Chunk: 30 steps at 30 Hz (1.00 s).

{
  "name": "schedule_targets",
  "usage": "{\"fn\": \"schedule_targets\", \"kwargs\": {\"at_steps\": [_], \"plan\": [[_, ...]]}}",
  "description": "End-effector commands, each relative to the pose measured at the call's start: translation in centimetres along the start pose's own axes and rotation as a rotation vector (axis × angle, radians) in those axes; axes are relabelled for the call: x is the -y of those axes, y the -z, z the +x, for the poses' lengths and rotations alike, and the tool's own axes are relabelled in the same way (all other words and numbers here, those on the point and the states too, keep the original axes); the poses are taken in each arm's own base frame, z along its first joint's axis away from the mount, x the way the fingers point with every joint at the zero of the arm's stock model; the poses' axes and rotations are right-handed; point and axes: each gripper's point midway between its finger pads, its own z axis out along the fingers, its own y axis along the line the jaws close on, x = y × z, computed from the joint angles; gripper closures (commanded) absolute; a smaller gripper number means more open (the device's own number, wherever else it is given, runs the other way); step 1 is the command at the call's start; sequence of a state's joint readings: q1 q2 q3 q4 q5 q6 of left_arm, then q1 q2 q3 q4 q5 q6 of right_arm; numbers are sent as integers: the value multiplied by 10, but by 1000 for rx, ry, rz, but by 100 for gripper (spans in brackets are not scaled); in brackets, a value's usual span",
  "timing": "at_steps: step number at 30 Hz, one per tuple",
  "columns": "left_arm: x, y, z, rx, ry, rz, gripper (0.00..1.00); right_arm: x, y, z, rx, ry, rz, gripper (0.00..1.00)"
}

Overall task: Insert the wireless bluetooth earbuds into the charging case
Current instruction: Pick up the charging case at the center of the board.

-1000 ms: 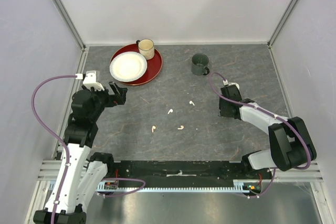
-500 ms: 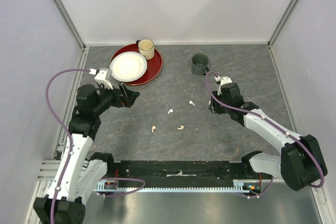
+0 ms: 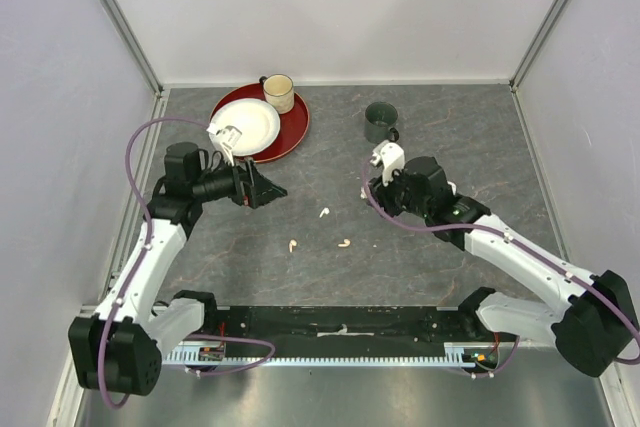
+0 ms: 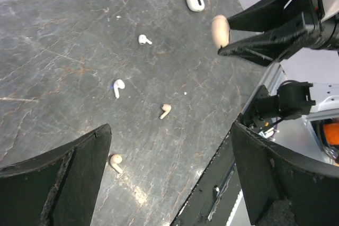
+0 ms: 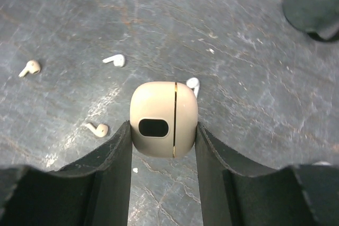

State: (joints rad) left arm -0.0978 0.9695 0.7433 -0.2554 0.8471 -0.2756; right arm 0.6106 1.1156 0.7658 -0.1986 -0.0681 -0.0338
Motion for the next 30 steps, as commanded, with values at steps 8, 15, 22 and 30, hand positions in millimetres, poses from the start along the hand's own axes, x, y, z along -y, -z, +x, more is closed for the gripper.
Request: {"fn": "schedule_targets", "kwargs": {"at_steps": [8,15,22,30], "plan": [[63,-54,-5,-120,-108,154,0,-54,14,-40,181,392,-156,100],[71,-82,13,-189,-102,177,3,-79,25,-45,247,447,-259,100],[82,-97,10,-168,-84,205,7,-87,22,-38,236,452,-284,100],[86,-111,24,-214,-46,227,12,-90,20,-42,263,442,-271,100]]}}
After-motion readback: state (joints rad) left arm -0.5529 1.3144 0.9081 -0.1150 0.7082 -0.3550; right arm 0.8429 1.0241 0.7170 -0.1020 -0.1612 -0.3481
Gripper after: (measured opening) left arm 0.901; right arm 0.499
